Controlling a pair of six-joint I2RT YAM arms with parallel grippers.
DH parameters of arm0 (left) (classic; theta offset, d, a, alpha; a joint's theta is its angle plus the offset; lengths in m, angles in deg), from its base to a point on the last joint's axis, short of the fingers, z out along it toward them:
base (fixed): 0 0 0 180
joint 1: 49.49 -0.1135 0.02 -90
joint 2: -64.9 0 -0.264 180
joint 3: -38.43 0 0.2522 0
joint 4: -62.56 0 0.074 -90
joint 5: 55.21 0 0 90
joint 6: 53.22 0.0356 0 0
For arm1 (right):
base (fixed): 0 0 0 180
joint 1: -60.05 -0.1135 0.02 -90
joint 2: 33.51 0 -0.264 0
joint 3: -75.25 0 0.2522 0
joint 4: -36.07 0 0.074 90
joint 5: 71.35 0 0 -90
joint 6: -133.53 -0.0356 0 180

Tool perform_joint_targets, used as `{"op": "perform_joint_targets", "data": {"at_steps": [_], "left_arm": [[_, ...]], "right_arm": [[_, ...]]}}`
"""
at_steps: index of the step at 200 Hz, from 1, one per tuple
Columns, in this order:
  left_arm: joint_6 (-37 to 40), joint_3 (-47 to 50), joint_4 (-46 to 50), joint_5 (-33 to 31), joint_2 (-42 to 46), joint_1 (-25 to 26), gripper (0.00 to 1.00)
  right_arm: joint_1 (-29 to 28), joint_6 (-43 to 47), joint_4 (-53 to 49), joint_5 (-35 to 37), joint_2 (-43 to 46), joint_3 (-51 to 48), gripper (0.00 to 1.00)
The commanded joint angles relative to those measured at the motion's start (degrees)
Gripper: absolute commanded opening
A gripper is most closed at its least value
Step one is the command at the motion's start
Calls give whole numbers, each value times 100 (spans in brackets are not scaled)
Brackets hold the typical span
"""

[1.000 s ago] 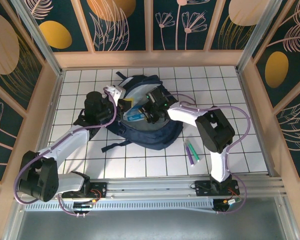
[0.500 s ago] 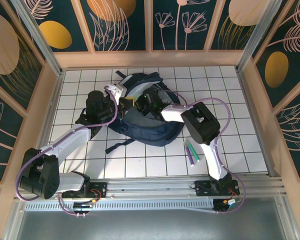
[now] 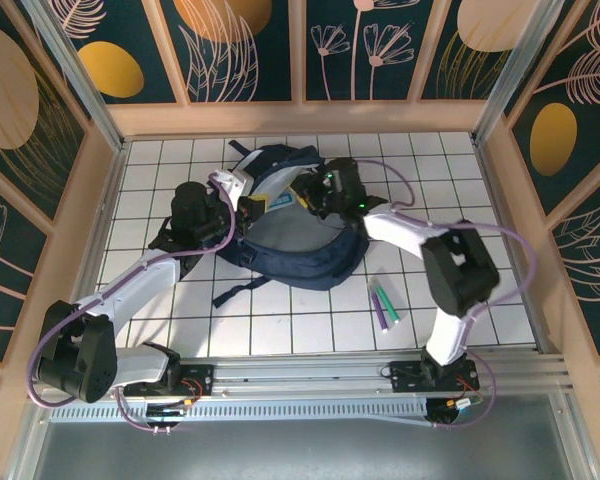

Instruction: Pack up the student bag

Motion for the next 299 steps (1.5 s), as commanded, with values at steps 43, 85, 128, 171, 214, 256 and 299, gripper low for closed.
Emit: {"op": "perform_joint_targets", "data": {"at_steps": [43, 85, 128, 171, 214, 256, 299], "left_arm": [[640, -461, 1376, 435, 504, 52, 49], [3398, -735, 4028, -188, 1255, 46, 70], [5127, -117, 3984, -1988, 809, -20, 77], [5859, -341, 3702, -1390, -77, -635, 78], [6739, -626, 4057, -1950, -1005, -691, 75], [7249, -643, 3851, -1446, -1128, -650, 65], [7253, -1073, 3864, -1374, -1843, -468, 54]], "right_arm": [[-447, 3426, -2175, 476, 1574, -803, 40], [-263, 3521, -3240, 861, 1869, -579, 45], [56, 3329, -3335, 712, 1883, -771, 48], [303, 2974, -3008, 159, 1751, -666, 48], [501, 2690, -2675, -245, 1393, -534, 48], [649, 2762, -2611, -515, 1261, -552, 47], [817, 2804, -2544, -750, 1182, -547, 46]]}}
